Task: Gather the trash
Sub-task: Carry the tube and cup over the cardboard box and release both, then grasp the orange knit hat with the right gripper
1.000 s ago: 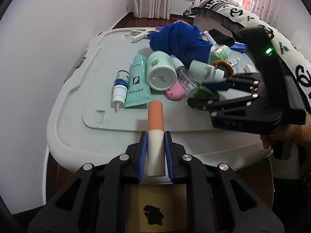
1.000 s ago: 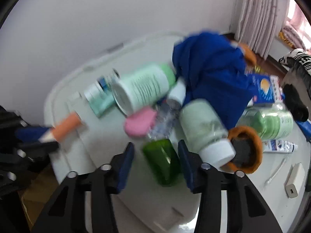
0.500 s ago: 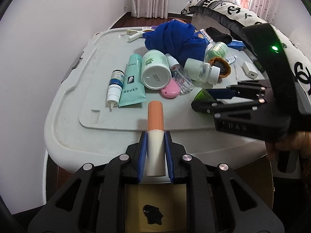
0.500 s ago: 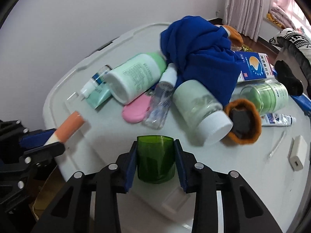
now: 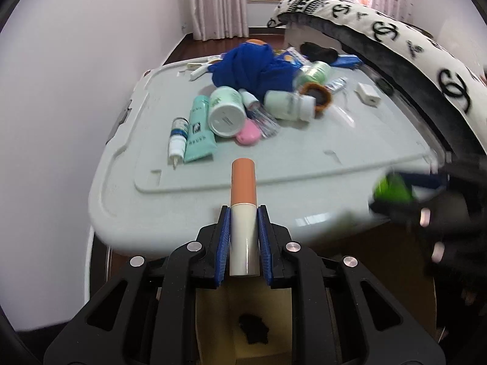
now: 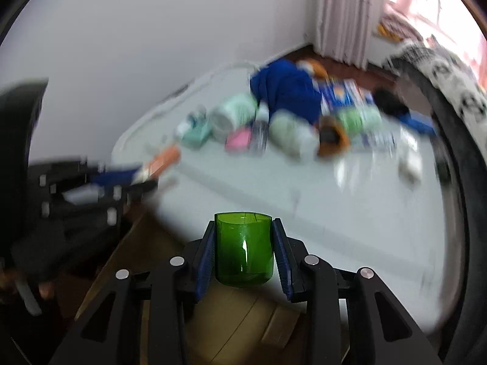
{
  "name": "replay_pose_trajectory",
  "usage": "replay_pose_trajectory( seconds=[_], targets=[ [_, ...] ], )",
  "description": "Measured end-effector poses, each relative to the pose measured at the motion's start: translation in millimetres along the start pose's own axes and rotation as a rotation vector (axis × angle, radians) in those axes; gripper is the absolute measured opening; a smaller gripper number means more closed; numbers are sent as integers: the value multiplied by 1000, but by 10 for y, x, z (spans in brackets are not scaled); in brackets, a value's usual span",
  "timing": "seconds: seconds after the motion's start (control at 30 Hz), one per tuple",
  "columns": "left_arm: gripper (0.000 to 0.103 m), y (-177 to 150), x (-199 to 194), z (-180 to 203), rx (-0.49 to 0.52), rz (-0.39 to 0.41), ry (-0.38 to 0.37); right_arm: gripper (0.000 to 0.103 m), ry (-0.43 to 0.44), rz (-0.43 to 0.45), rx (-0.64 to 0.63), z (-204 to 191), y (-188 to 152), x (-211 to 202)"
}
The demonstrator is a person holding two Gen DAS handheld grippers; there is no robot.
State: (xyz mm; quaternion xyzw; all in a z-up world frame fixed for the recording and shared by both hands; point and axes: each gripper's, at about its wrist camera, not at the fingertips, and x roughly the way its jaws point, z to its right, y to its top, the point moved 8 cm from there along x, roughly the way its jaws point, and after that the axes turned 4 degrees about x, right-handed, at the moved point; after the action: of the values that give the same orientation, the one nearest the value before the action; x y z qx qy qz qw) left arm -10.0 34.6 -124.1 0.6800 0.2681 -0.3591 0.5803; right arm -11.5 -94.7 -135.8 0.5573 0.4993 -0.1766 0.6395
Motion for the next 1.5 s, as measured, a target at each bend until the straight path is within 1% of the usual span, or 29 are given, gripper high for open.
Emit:
replay_pose_trajectory(
  seconds=[0.07, 0.1, 0.13, 0.2, 0.23, 0.27, 0.3, 0.33, 0.37, 0.4, 0.43, 0.47, 0.53, 0.6, 0.7, 0.73, 0.8, 0.83, 0.9, 0.93, 0.97, 1.03, 1.1, 1.2, 1.23, 1.3, 1.33, 1.37, 1.5],
  targets=[
    [18, -222, -84, 110, 39, -26, 3, 36, -2, -74, 43, -19, -427, 47],
    [18, -338, -96, 155, 46, -46, -2, 36, 2, -99, 53, -40, -564, 82],
    [18, -502, -92, 204, 48, -80, -11, 36, 4, -142, 53, -65, -756, 142],
    [18, -746, -50, 263, 59, -139, -10, 37, -17, -202, 38, -125, -996, 218],
    [20, -902, -15, 286, 55, -176, -11, 51, -14, -253, 49, -145, -1109, 266],
    [30, -1013, 12, 307, 44, -208, -22, 61, -16, -285, 64, -153, -1177, 296],
    [40, -1086, 27, 316, 33, -234, -35, 69, -25, -278, 67, -162, -1202, 290],
    [62, -1177, 51, 326, 11, -270, -55, 73, -40, -263, 65, -151, -1183, 274],
    [77, -1227, 61, 312, -3, -292, -54, 75, -48, -257, 67, -135, -1158, 257],
    [81, -1247, 64, 297, -7, -301, -41, 76, -54, -243, 75, -116, -1128, 236],
    [83, -1245, 63, 280, 4, -305, -21, 80, -59, -219, 96, -84, -1077, 193],
    [83, -1236, 58, 272, 21, -304, -5, 82, -64, -202, 104, -63, -1035, 173],
    [83, -1204, 37, 249, 50, -284, 26, 82, -76, -152, 105, -35, -941, 107],
    [83, -1104, 3, 231, 41, -242, 29, 82, -73, -96, 91, -62, -854, 37],
    [83, -775, -198, 134, 16, -81, 34, 77, -55, 28, 27, -153, -557, -160],
    [83, -600, -299, 92, 20, -2, 45, 78, -55, 54, 15, -163, -453, -230],
    [83, -285, -458, 70, 59, 112, 28, 82, -75, 108, -14, -157, -226, -332],
    [83, -213, -469, 49, 70, 114, 13, 89, -80, 119, -21, -138, -133, -336],
    [84, -23, -422, 42, 96, 91, -36, 91, -107, 141, -42, -34, 115, -331],
    [86, 43, -402, 21, 103, 89, -27, 95, -126, 147, -47, 25, 215, -324],
    [92, 126, -382, -24, 104, 96, -9, 97, -147, 151, -47, 75, 302, -311],
    [92, 263, -350, -99, 85, 117, 2, 97, -191, 166, -26, 277, 534, -266],
    [92, 390, -302, -211, 57, 132, -3, 97, -201, 190, 17, 460, 795, -223],
    [93, 473, -181, -338, 30, 156, 26, 96, -189, 171, 135, 775, 1184, -22],
    [93, 440, -131, -367, 16, 150, 27, 93, -196, 150, 183, 884, 1317, 98],
    [93, 381, -47, -418, -15, 118, 17, 88, -201, 98, 229, 982, 1425, 307],
    [93, 365, -21, -417, -18, 107, 6, 80, -187, 69, 265, 1035, 1499, 447],
    [93, 349, -14, -413, -14, 102, 0, 76, -176, 46, 298, 1081, 1551, 572],
    [93, 349, -40, -365, 48, 124, 40, 76, -137, -49, 407, 1199, 1623, 1008]
  ],
)
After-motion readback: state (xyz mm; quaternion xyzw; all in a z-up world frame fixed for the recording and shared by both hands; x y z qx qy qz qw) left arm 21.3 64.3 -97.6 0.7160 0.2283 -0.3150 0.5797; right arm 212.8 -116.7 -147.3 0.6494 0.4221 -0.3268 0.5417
